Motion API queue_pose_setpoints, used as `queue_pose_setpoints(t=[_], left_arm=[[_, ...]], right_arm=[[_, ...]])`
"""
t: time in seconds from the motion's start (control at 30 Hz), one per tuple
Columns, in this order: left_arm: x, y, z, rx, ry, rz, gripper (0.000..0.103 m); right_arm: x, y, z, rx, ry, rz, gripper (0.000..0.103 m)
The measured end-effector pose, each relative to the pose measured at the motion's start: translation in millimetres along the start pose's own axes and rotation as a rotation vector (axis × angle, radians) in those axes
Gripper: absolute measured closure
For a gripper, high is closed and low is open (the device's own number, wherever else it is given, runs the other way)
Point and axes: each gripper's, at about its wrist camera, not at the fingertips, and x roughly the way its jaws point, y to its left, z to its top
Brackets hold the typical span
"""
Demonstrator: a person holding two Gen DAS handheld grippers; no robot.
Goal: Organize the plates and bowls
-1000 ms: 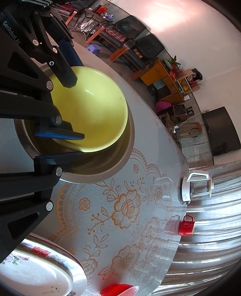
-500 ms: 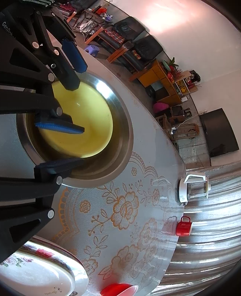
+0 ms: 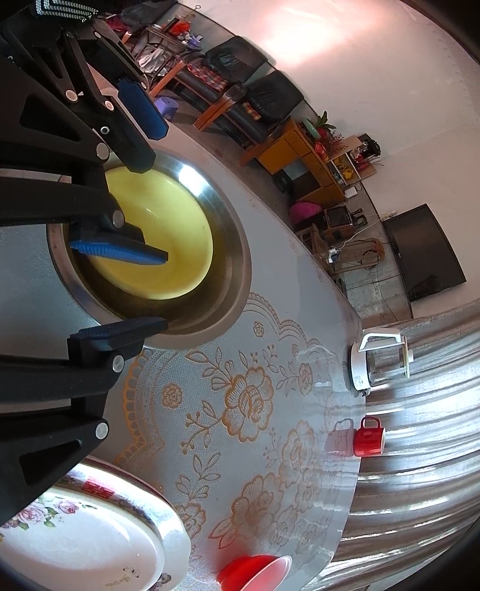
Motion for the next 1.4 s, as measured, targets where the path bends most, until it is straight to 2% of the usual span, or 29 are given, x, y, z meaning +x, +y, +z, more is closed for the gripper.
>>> queue_pose_setpoints(t=[0.23,0.6,1.4], left_arm=[[-3,-12,4,0.036,-0.012,0.001,0.054],[-9,-37,7,0.114,-0.04,0.007,0.05],[3,-105,6,0.279,-0.028,-0.029,0.049]], right_arm=[[-12,-14,-1,0.039,-0.022,-0.007,0.073],[-32,-47,-5,0.13,-0.052,-0.038,0.066],[-73,-121,-22,0.311,-0.126,-0.111,0.066]])
